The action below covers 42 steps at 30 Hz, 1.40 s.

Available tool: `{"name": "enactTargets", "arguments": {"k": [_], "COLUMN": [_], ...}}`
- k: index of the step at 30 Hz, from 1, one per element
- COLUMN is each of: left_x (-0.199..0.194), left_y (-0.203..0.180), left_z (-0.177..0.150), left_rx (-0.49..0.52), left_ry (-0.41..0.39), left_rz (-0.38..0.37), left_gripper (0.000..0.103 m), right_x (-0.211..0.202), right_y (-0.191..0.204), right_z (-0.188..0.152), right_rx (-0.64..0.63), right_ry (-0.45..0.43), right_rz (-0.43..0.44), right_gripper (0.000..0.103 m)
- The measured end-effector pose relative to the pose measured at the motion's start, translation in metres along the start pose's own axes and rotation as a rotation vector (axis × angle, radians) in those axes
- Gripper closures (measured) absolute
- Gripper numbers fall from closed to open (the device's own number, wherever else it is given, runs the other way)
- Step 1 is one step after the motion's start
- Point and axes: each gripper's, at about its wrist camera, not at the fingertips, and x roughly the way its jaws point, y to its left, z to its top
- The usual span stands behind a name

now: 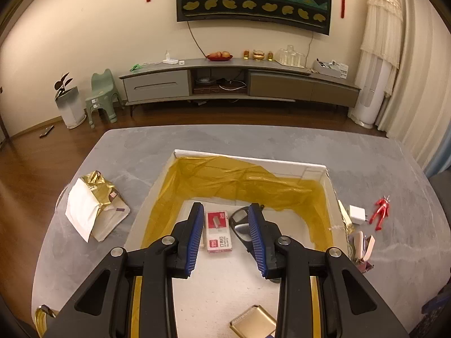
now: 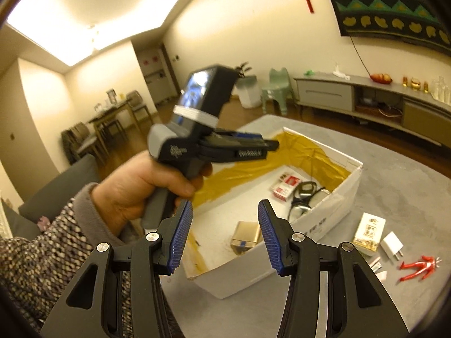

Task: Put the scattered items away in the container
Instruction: 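Lift both open tools out of the box and back toward the table, then close the right tool on the pink stapler while the left tool grasps the pink binder clip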

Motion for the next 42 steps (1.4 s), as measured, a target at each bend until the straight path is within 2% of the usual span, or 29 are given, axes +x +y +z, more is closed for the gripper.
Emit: {"name": "enactTargets", "arguments": {"k": [10,25,33,42], "left_x": [-0.015,-0.047,-0.066,-0.070], "left_y": [-0.018,-0.038,-0.059,-0.125], "left_z": [-0.016,-0.024,-0.023,-0.030], "left_rx": [0.033,0.031,0.038,0.160], "left_ry": [-0.018,-0.067,-0.088,-0.067], "left_rz": [-0.025,-0.095,-0.157,-0.234], "left_gripper": [0.069,0.068,0.068,0.068], "right_x": [-0.020,-0.052,-0.082,-0.095], "right_y": [-0.017,-0.041,-0.064,-0.091], "right_z": [0.000,0.004,0.009,-0.003], "right_rx": [0.044,0.115,0.159,0.233], "right_ry": [-0.049,-0.103,-0.156,-0.118], "right_rz": [0.053,0.012,-0.051,-0.168], "right_gripper": [0.051,0.051,0.051,0.051]}}
